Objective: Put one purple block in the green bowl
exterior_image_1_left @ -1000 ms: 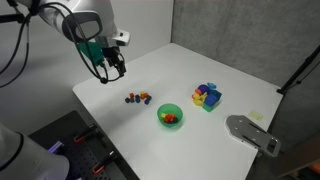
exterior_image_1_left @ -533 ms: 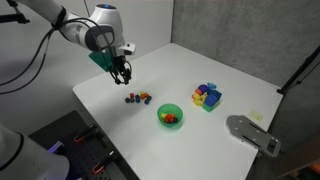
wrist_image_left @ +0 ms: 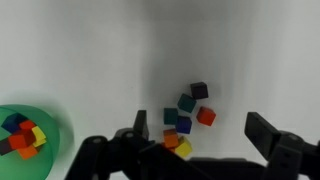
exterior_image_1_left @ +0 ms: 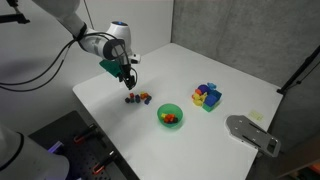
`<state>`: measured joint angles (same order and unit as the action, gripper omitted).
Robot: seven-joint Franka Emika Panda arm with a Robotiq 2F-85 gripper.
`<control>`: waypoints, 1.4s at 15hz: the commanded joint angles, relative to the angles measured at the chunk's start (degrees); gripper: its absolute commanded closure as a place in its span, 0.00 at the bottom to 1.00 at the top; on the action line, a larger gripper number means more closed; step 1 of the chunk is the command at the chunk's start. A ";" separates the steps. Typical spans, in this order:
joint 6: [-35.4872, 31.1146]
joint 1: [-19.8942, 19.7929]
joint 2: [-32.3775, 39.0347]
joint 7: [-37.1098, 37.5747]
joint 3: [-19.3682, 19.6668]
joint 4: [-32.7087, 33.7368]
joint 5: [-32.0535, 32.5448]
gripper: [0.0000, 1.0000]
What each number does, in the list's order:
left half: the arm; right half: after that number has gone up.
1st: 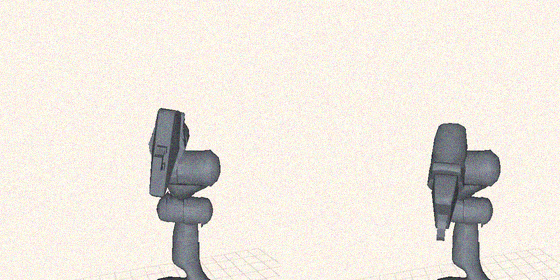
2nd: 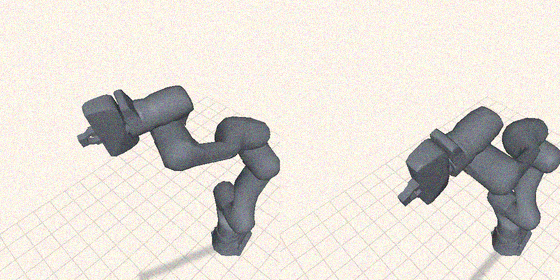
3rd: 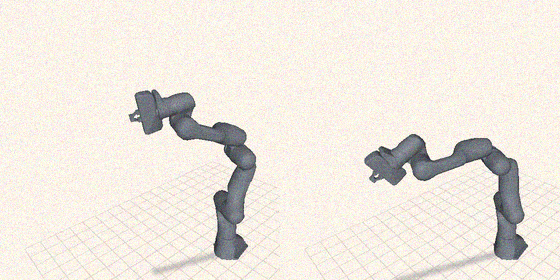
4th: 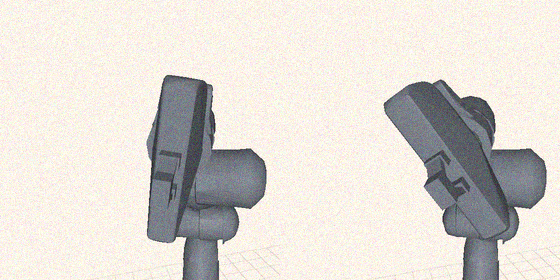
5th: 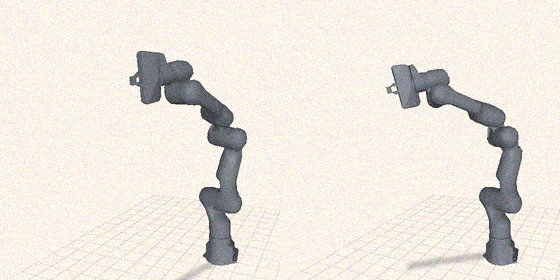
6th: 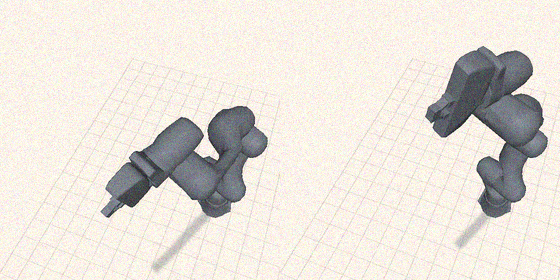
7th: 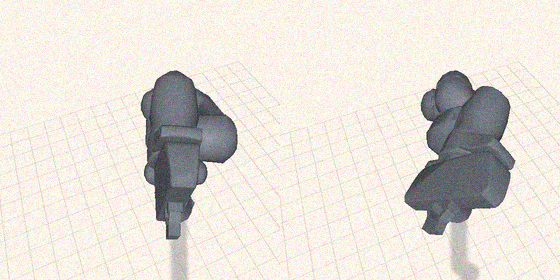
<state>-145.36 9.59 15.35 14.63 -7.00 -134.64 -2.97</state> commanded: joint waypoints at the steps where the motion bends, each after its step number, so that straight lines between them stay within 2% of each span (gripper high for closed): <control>1: -1.34 2.15 6.90 3.36 1.04 5.07 1.64 0.00; 11: -5.45 8.92 20.89 7.25 4.19 12.20 1.69 0.00; 21: -11.19 9.18 29.00 5.43 3.76 16.02 0.18 0.00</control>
<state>-155.42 18.54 42.29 20.21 -3.08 -120.65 -2.02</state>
